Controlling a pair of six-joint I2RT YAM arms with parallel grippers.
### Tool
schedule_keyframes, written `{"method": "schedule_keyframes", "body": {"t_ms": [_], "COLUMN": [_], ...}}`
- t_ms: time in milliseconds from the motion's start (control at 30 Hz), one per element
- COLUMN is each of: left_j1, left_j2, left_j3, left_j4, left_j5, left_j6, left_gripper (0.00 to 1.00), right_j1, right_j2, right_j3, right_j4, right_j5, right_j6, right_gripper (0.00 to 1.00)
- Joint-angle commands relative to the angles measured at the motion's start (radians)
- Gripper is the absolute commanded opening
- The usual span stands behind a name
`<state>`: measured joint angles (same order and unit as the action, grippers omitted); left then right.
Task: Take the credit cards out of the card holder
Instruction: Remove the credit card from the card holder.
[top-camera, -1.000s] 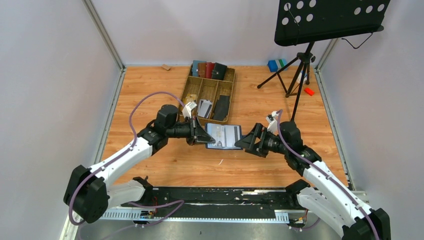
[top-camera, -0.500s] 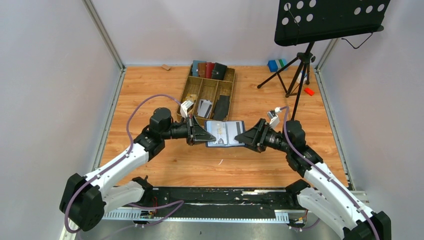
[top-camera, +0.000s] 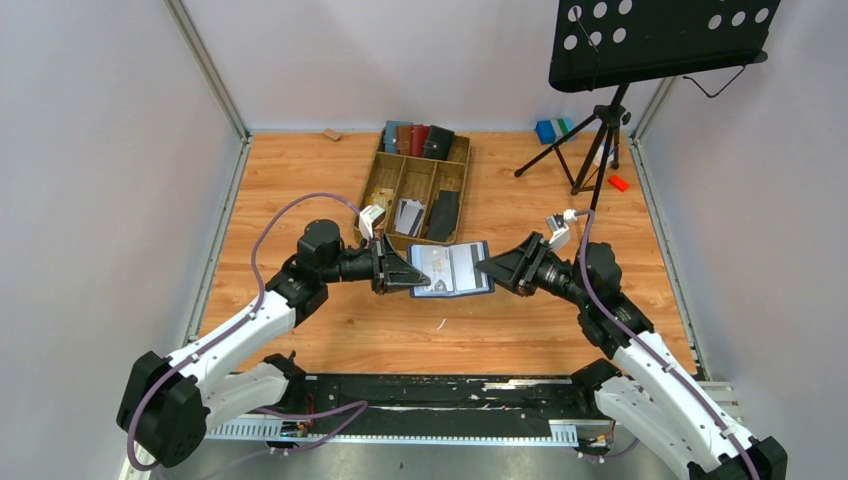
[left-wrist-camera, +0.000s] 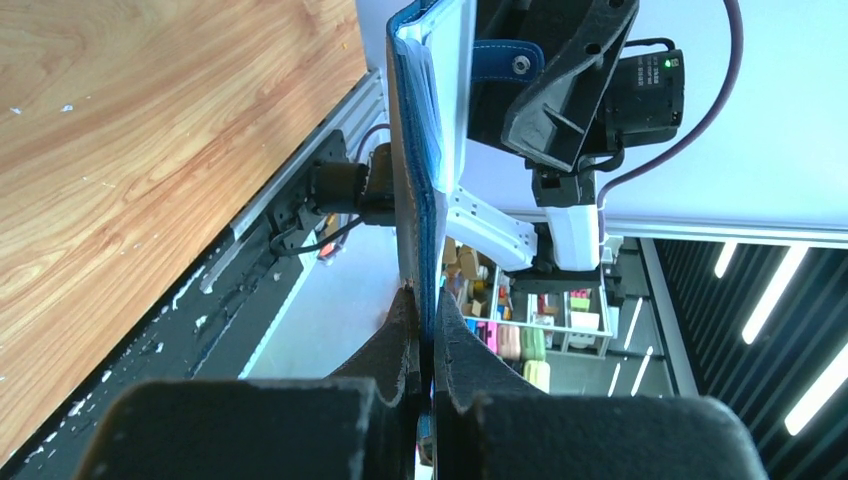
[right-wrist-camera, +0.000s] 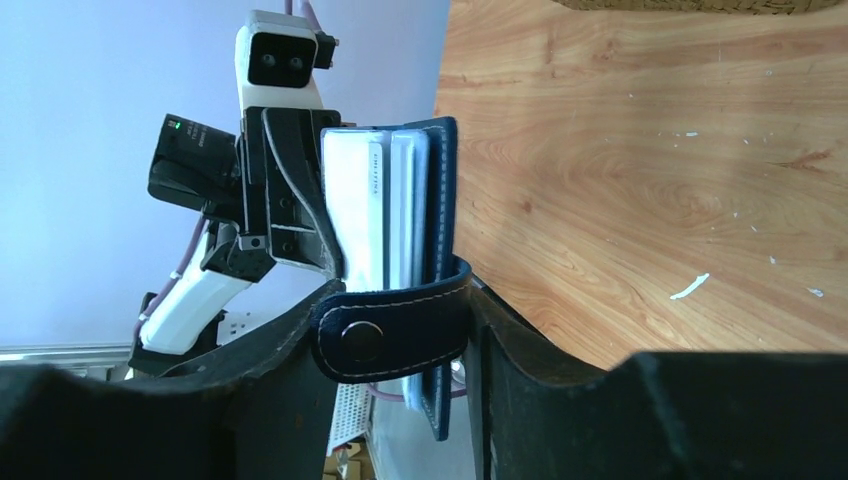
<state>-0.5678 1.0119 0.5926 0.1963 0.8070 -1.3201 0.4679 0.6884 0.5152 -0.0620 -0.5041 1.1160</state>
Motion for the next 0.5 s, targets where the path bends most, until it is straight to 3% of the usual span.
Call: {"method": "schedule_keyframes", "body": {"t_ms": [0,200,367,467], "left_j1": [-0.002,-0.003,-0.003,-0.001], "left_j2": [-0.017,-0.025,-0.029,-0.029], "left_j3": [0.0,-0.006,-0.015,-0.017], "left_j4": [0.052,0.052,0.052,0.052], "left_j5": [0.015,0.017,0.018,0.019], "left_j6": [-0.005,-0.007,-0.009,-0.007], "left_gripper": [0.0,0.0,0.0,0.0], "right_j1": [-0.006,-0.007,-0.007,-0.006], "right_j2": [-0.004,0.007,0.003,0.002], "right_j3": [0.041,0.023,0.01,0.001], "right_j4": [0.051,0.097,0.142,0.149], "right_j5": [0.027,0.018,0.013,0.015], "right_j6": [0.0,0.028,0.054,0.069], "right_gripper": [0.42,0.25,0.21,0.14]}}
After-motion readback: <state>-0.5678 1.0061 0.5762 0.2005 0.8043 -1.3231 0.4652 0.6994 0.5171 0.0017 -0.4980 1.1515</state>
